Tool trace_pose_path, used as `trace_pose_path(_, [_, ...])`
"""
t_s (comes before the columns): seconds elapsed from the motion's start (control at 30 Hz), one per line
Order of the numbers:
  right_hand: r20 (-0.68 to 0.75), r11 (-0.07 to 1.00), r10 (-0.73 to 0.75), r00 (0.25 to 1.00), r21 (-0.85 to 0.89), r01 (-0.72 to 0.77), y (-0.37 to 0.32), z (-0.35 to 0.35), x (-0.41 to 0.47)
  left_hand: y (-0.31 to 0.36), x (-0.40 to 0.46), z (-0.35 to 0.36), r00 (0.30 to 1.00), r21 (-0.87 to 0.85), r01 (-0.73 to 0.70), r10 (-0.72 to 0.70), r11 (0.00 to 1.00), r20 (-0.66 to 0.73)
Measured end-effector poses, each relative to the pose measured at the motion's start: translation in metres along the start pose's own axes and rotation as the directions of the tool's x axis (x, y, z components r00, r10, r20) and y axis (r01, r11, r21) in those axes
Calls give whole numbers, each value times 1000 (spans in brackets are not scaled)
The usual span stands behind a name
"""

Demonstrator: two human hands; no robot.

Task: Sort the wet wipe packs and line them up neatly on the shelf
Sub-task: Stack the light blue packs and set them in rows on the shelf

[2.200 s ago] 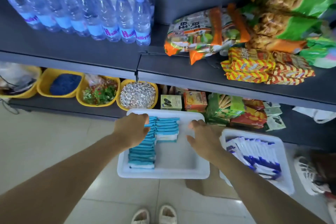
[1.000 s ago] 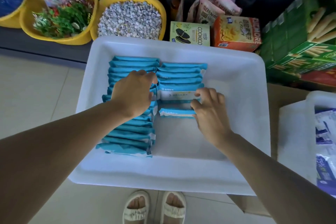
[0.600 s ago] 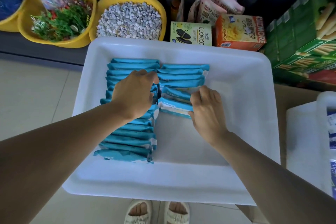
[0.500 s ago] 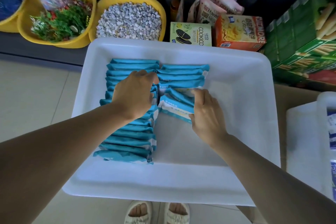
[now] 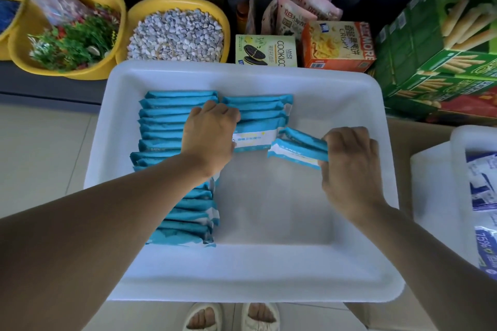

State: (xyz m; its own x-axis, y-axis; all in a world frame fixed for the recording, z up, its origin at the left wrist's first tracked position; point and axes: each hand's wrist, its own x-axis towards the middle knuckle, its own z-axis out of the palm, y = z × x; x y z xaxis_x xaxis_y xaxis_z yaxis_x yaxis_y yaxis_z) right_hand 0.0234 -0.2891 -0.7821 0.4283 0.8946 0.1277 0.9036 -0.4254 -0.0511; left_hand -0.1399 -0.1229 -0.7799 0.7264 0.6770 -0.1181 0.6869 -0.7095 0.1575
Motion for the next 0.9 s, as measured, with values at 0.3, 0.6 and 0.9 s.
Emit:
trace_pose_path(0.3, [-63,1000,-2,998,-25,1,6,-10,-14,11,-13,14,990,146,-107,119,983,-80])
trace_pose_path(0.6, [-61,997,67,996,-36,-70,10,-31,-8,1,-28,10,991,1,-70,70,998,-117])
trace_pose_path(0.9, [-48,996,80,996,-47,-82,11,-20,-8,13,11,14,970,177,-196,217,964,-108])
